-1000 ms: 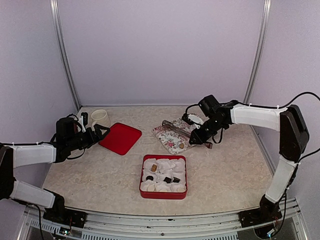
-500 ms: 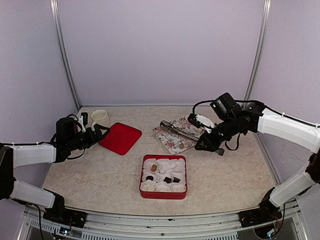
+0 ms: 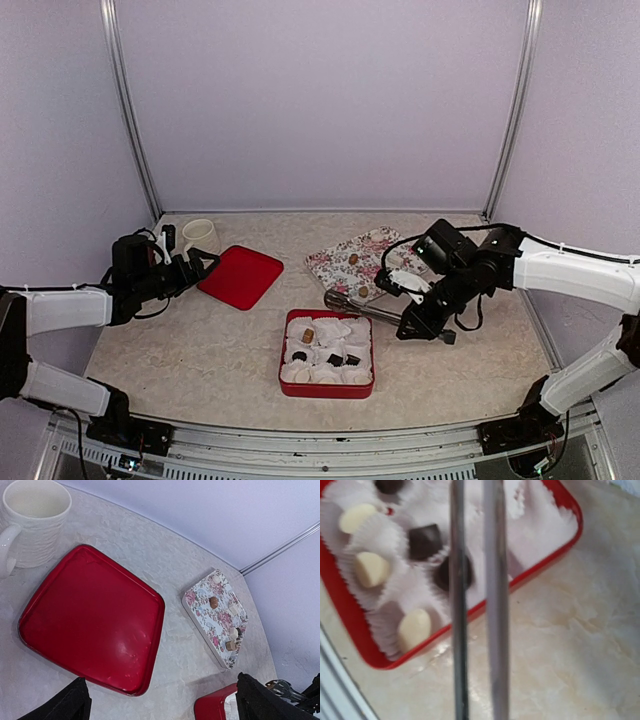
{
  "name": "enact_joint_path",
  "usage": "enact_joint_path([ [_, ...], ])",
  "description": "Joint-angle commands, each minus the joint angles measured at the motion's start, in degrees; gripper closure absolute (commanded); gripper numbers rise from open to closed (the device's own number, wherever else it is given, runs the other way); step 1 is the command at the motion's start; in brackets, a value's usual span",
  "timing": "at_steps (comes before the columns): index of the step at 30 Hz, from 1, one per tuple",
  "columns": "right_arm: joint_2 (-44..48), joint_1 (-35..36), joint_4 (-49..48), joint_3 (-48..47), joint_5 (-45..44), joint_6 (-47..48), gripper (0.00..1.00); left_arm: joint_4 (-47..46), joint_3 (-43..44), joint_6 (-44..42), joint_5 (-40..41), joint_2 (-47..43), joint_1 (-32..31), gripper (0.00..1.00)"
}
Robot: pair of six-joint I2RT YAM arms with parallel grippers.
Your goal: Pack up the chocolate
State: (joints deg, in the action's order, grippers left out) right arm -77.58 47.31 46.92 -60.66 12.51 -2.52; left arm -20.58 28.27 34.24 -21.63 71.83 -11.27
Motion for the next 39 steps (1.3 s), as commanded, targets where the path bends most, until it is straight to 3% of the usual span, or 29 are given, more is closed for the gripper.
enact_joint_path([
  [1, -4.2, 0.9, 1.0, -1.2, -2.1, -0.8, 0.85, -0.7, 0.0, -0.2, 0.3, -1.2, 0.5, 0.01],
  [17, -8.8, 1.8, 0.6, -2.9, -0.3, 1.2, 0.83, -0.9, 0.8, -0.6, 0.3, 0.1, 0.4, 0.01],
  [29, -9.7, 2.0, 0.9, -3.8, -0.8, 1.3, 0.71, -0.9, 0.9, -0.5, 0.2, 0.3, 0.5, 0.01],
  [39, -7.2, 2.2, 1.2, -4.7, 0.7, 1.6, 0.70, -1.2, 0.4, -0.4, 0.1, 0.1, 0.5, 0.01],
])
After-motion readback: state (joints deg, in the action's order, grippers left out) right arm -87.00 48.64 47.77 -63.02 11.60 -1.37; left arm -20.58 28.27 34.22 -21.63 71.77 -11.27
